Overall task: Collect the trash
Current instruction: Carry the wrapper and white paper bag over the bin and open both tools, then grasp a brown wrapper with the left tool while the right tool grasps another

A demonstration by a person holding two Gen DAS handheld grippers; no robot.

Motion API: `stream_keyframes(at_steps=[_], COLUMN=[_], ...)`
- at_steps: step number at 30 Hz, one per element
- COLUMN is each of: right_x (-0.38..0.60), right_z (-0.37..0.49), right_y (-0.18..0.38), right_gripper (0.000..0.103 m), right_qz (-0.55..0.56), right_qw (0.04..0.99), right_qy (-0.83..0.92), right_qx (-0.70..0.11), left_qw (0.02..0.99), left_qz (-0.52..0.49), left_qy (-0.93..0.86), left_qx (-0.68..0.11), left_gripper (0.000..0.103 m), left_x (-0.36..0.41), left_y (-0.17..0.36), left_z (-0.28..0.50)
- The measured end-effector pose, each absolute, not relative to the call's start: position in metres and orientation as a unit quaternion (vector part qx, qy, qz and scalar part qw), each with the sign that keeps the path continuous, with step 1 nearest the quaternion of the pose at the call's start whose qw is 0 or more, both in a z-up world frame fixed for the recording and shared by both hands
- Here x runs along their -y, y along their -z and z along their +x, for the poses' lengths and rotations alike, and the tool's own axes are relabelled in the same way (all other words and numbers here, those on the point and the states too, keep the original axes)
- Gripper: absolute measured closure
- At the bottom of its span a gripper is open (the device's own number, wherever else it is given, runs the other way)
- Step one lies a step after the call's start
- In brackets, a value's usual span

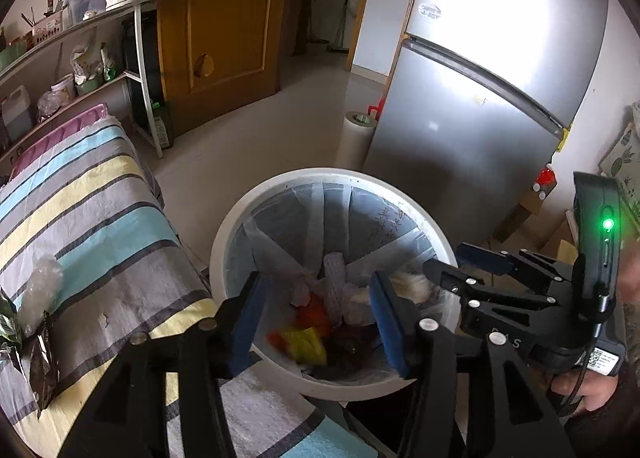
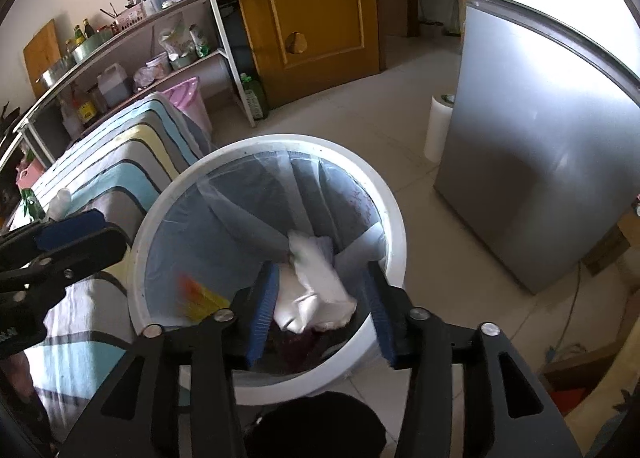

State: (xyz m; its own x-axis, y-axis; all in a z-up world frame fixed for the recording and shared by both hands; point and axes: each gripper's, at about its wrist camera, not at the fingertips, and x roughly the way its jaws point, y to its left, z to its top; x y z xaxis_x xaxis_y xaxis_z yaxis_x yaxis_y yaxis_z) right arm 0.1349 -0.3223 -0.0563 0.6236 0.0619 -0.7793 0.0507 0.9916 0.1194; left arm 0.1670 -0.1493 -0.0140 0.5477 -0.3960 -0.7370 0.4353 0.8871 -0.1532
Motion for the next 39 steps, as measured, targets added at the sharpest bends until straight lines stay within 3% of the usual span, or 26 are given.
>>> stream_keyframes(at_steps=[18, 39], right_x=[0.296, 0.176], right_z=[0.117, 0.129], right_y=[0.027, 0.017], right_gripper=[0.053, 0.045], right_qz=[0.075, 0.065], right_qw=[0.915, 0.904], right_qy=[-0.024, -0.160], right_qx=[-0.395, -0.391], left_qw=[0.903, 0.929], left_qz=[-0.003, -0.077], left_qy=[0.199, 0.053], left_qx=[-0.381, -0.357], left_gripper=[0.035, 0.028], left_x=[0.100, -0.061], left_y=[-0.009, -0.009], left_z=[0.149, 0.115])
